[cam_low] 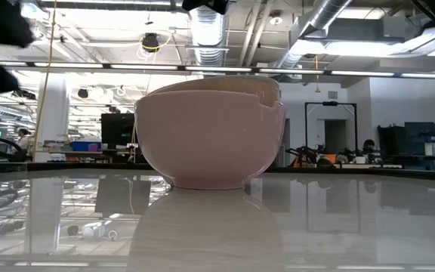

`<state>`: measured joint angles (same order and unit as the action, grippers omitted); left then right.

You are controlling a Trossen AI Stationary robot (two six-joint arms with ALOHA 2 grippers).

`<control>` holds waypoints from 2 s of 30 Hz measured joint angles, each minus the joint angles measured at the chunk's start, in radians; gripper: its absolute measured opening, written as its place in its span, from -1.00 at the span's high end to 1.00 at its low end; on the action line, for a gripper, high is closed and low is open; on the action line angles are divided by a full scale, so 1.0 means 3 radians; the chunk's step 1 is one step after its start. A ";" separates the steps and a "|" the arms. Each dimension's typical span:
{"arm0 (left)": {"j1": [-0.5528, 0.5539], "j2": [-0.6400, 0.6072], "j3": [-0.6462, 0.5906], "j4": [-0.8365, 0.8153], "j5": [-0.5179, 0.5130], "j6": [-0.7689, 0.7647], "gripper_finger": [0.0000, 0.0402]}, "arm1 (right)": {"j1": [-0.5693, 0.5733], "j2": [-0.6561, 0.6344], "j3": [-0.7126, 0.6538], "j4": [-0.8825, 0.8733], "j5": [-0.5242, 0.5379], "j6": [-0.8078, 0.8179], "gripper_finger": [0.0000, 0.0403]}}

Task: Nest bowls inside each other
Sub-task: Stack the blue bowl into the blue patterned bowl

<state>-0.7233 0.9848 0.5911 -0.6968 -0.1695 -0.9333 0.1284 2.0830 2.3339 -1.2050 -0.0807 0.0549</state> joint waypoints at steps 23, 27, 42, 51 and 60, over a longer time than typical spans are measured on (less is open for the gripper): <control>0.1779 -0.0958 0.0001 -0.0030 -0.2240 -0.1051 1.00 | -0.0674 0.0051 0.0007 0.1321 0.0764 0.1626 0.43; 0.1956 -0.0787 0.0001 0.0237 -0.2121 -0.0883 1.00 | -0.0679 0.0182 0.0004 0.1404 0.0802 0.1534 0.33; 0.2166 -0.0640 0.0001 0.0457 -0.1827 -0.0554 1.00 | -0.0624 0.0545 0.0008 0.1101 0.1070 0.1494 -0.22; 0.2168 -0.0636 -0.0002 0.0676 -0.1800 -0.0411 1.00 | -0.0599 0.0609 0.0003 0.1011 0.1226 0.1668 0.21; 0.2171 -0.0577 -0.0009 0.0915 -0.1812 -0.0460 0.96 | -0.0614 0.0652 0.0001 0.1008 0.1576 0.1649 0.87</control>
<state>-0.0719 0.8117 0.5884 -0.4223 -0.7131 -1.0712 -0.0559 2.2787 2.3341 -0.9027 0.3922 0.5496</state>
